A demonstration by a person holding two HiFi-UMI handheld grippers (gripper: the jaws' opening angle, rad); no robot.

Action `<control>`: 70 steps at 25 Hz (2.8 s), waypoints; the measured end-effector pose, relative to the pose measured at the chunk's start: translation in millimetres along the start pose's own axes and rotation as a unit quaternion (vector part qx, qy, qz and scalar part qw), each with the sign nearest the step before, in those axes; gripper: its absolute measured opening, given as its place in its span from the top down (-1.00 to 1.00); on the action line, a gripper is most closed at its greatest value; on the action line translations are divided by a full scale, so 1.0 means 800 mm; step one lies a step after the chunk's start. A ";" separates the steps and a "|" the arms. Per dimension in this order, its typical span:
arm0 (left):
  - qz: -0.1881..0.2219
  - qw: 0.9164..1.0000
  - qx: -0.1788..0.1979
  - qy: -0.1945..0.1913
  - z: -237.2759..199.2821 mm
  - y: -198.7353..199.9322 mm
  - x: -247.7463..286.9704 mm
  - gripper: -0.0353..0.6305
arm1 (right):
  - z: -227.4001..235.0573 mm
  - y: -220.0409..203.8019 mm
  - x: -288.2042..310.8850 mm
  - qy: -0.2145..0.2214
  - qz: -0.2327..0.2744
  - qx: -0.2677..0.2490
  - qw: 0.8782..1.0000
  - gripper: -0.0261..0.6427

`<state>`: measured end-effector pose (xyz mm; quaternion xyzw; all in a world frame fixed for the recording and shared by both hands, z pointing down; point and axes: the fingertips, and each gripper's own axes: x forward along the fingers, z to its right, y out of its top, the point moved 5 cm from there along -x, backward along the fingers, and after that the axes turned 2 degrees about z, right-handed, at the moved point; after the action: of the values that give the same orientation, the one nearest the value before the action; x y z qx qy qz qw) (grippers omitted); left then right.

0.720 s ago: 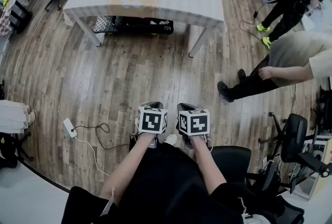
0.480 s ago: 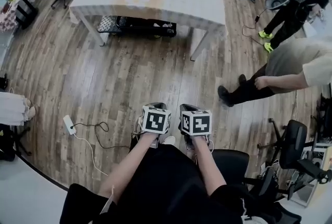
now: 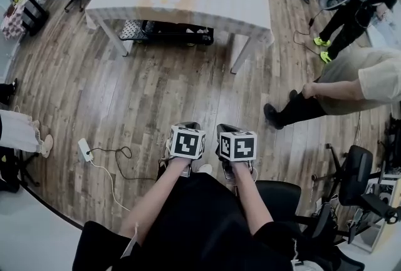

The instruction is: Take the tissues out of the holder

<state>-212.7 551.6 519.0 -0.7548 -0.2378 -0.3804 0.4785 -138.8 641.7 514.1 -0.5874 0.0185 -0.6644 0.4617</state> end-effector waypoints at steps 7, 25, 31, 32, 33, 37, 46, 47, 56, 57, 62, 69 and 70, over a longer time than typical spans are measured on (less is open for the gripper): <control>-0.002 1.000 0.004 -0.001 0.017 -0.007 -0.006 0.89 | 0.006 -0.012 -0.017 0.015 0.013 -0.003 1.000 0.88; -0.008 1.000 0.007 -0.007 0.025 0.024 0.025 0.89 | 0.031 0.015 -0.006 0.017 0.016 -0.010 1.000 0.88; -0.010 1.000 0.000 -0.006 0.007 0.064 0.048 0.89 | 0.043 0.060 0.023 0.021 0.012 -0.016 1.000 0.88; -0.011 1.000 -0.002 -0.005 0.002 0.072 0.050 0.89 | 0.044 0.069 0.029 0.022 0.011 -0.019 1.000 0.88; -0.011 1.000 -0.004 -0.004 -0.003 0.082 0.052 0.89 | 0.044 0.078 0.035 0.022 0.010 -0.023 0.999 0.88; -0.007 1.000 -0.009 -0.005 -0.023 0.117 0.068 0.89 | 0.049 0.119 0.057 0.022 0.008 -0.031 0.999 0.88; -0.001 1.000 -0.008 -0.020 -0.067 0.197 0.097 0.89 | 0.050 0.206 0.099 0.011 0.007 -0.043 0.999 0.88; 0.001 1.000 -0.007 -0.020 -0.072 0.206 0.100 0.89 | 0.050 0.215 0.104 0.010 0.007 -0.043 0.999 0.88; -0.005 0.999 0.001 -0.034 -0.109 0.262 0.124 0.89 | 0.047 0.272 0.145 0.004 0.005 -0.039 0.999 0.88; -0.004 0.999 0.002 -0.035 -0.113 0.266 0.127 0.89 | 0.047 0.276 0.149 0.004 0.004 -0.039 0.999 0.88; -0.011 0.999 -0.009 -0.037 -0.130 0.275 0.135 0.89 | 0.043 0.288 0.165 0.005 -0.008 -0.040 0.999 0.88; -0.018 0.999 -0.031 -0.034 -0.147 0.279 0.149 0.89 | 0.044 0.307 0.186 0.014 -0.019 -0.047 0.999 0.88; -0.019 0.999 -0.034 -0.032 -0.151 0.280 0.151 0.89 | 0.044 0.310 0.191 0.016 -0.021 -0.050 0.998 0.88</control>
<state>-20.4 346.0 525.1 -0.7778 -0.2546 -0.3729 0.4372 53.9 420.3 501.1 -0.5993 0.0467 -0.6817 0.4171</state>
